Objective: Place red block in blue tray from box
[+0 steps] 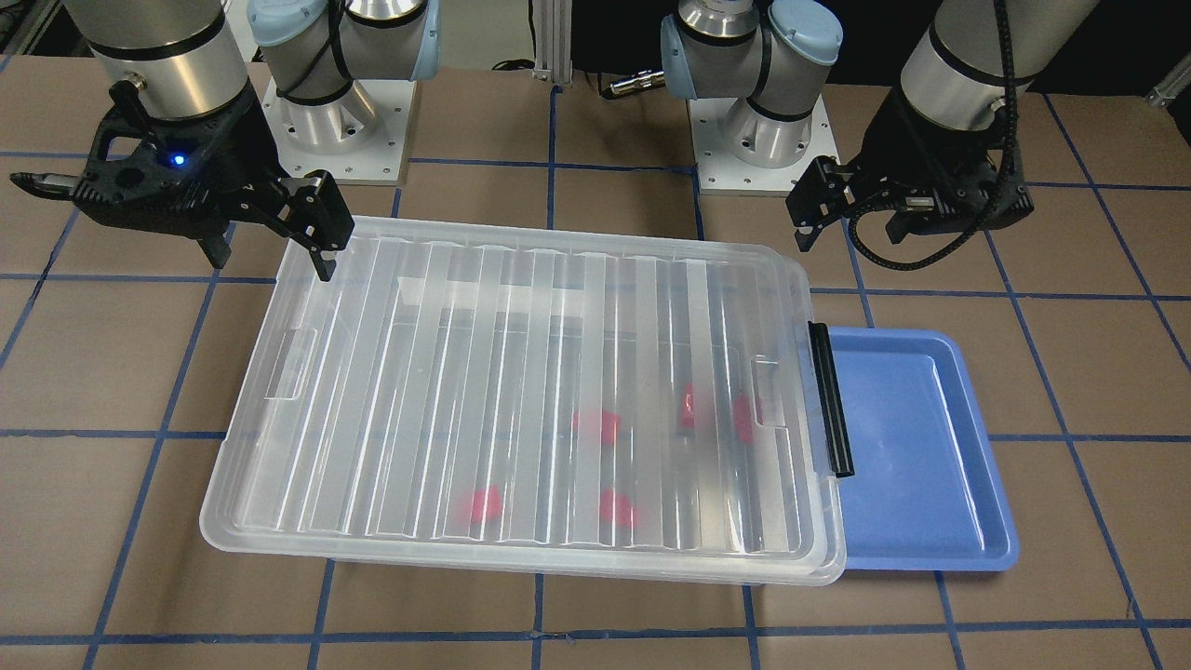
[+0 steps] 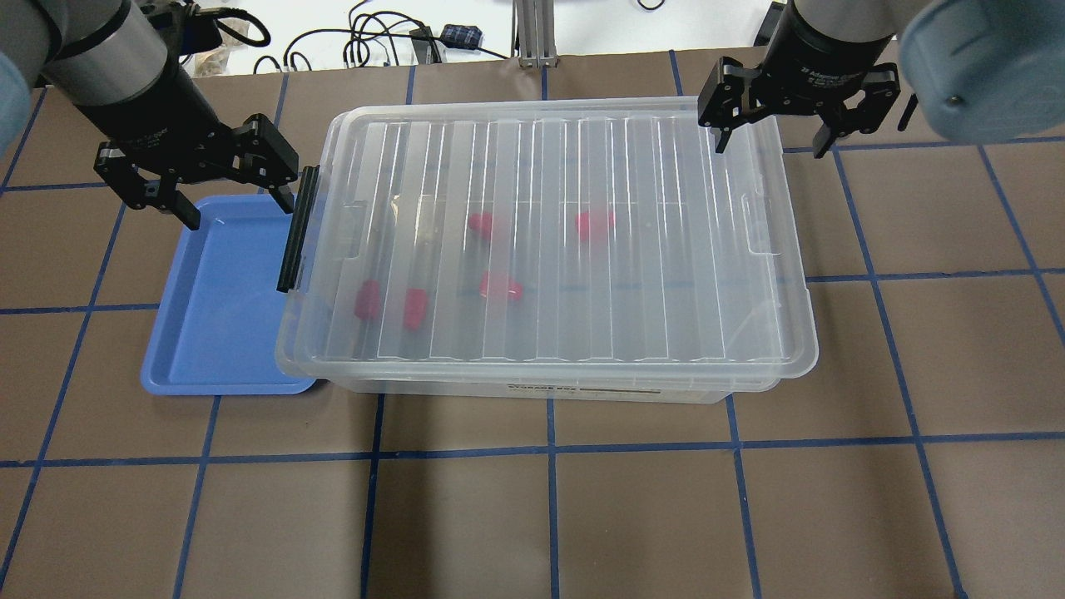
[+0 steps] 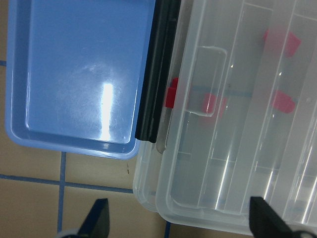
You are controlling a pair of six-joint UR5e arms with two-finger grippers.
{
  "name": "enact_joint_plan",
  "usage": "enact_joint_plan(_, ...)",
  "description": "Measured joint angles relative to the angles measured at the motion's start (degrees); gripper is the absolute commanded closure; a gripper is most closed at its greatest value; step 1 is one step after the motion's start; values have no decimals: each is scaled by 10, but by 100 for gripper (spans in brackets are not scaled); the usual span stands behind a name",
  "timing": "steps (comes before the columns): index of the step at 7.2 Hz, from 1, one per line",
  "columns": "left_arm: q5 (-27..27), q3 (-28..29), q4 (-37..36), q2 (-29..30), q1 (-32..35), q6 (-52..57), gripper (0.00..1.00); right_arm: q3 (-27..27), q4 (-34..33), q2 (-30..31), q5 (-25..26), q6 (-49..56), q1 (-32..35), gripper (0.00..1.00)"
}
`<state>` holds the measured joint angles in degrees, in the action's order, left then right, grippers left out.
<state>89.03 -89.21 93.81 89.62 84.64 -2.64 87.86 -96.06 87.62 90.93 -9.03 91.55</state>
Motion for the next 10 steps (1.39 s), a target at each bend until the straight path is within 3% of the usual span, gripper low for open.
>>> enact_joint_plan(5,0,0,-1,0,-1,0,0,53,-44,-71,-5,67,-75,0)
enact_joint_plan(7,-1,0,-2,0,-1,0,0,98,-107,-81,-2,90,-87,0)
enact_joint_plan(10,-2,0,-5,3,-1,0,0,114,-129,-82,-1,118,-105,0)
